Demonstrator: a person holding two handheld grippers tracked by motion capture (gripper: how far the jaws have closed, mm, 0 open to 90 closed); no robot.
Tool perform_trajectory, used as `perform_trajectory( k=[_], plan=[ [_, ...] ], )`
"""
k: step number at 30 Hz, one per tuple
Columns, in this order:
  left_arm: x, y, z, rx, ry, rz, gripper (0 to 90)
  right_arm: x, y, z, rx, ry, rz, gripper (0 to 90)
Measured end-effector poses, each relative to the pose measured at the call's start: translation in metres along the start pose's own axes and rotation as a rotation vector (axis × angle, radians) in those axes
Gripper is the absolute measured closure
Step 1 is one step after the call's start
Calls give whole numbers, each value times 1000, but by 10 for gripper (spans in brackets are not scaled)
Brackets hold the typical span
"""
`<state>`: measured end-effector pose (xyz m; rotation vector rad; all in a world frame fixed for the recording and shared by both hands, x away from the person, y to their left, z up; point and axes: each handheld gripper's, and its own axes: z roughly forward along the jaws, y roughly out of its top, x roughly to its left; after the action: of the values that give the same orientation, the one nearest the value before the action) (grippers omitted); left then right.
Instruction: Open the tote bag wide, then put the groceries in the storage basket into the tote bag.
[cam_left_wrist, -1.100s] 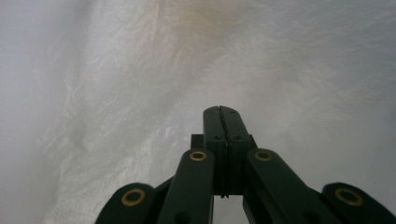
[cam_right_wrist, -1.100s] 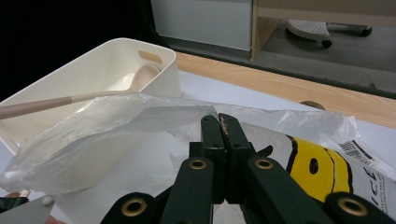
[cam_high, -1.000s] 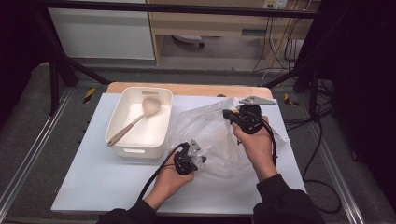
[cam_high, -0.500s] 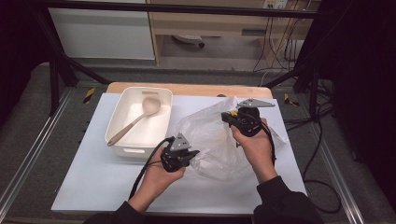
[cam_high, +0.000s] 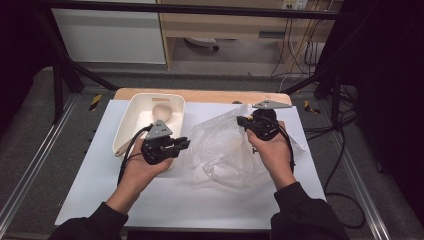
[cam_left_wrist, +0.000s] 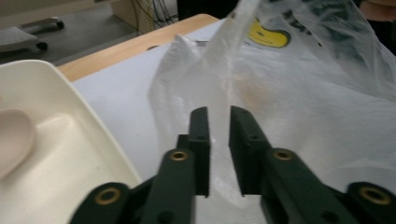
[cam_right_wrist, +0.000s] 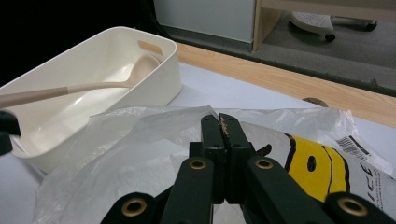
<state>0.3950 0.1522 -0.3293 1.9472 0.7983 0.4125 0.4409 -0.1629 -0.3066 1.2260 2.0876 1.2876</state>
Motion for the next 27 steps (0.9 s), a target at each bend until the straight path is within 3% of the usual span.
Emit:
perform_trajectory(
  k=[6,14,20,27],
  plan=[
    [19,4,-11,-40,85,-35,461,0,0,3,5,4,-3,900],
    [43,14,-22,-6,153,-68,177,1,-1,5,12,6,-6,900],
    [62,18,-29,-5,179,-95,90,1,-2,6,18,5,-6,900],
    [83,11,-42,1,218,-134,86,0,-7,9,32,6,-15,900]
  ],
)
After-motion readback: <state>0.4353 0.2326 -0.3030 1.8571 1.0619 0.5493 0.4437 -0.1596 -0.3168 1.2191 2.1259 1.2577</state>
